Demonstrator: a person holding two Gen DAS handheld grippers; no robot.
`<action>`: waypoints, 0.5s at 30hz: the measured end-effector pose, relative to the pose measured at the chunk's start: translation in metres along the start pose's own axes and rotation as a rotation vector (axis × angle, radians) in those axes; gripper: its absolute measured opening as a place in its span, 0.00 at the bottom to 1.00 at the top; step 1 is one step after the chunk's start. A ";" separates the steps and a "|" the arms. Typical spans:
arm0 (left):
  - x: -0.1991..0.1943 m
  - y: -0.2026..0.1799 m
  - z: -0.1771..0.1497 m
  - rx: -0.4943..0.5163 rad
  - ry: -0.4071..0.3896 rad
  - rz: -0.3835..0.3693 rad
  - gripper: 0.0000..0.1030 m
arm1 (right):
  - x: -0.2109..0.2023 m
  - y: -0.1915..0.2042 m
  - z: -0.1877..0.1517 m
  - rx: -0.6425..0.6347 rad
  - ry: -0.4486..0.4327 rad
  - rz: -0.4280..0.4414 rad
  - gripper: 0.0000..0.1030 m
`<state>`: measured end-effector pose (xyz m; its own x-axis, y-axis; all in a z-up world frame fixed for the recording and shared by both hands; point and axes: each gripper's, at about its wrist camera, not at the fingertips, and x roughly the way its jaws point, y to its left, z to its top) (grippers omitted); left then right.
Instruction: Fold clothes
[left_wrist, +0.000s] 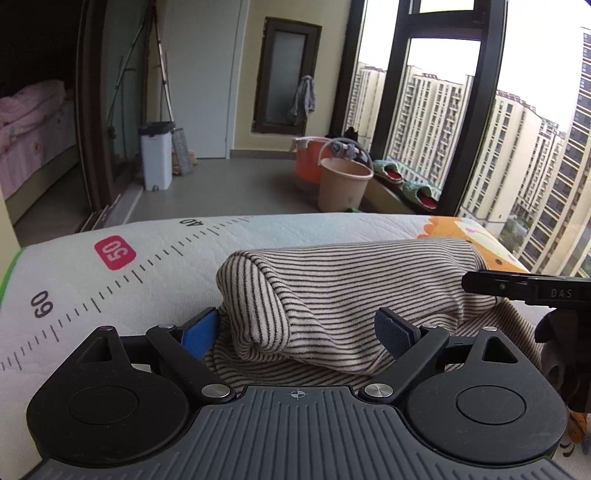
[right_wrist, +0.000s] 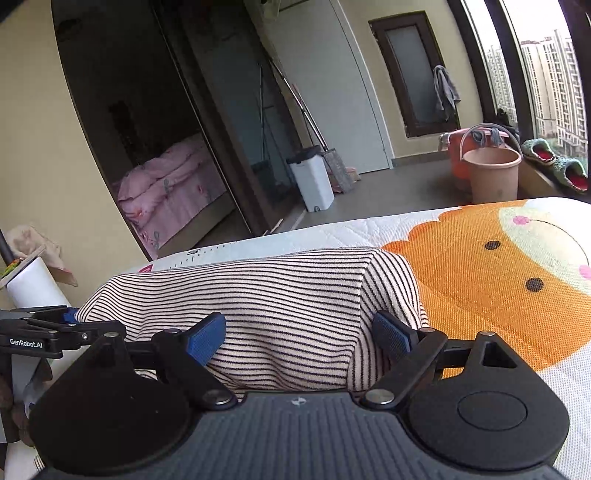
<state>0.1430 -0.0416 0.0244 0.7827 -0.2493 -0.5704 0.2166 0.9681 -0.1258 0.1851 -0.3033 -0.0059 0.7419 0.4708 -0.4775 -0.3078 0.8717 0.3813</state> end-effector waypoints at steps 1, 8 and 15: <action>-0.003 -0.003 0.002 -0.003 -0.011 -0.007 0.91 | -0.001 0.002 0.000 -0.003 0.000 -0.006 0.86; -0.008 -0.027 -0.005 -0.060 -0.070 -0.040 0.95 | 0.001 0.009 -0.003 -0.028 0.012 0.004 0.97; -0.018 -0.036 -0.030 -0.065 -0.110 -0.067 0.95 | -0.002 0.003 -0.004 0.012 -0.007 0.036 1.00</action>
<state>0.1032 -0.0707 0.0149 0.8275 -0.3116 -0.4671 0.2355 0.9478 -0.2150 0.1805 -0.3008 -0.0071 0.7348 0.5009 -0.4573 -0.3275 0.8525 0.4075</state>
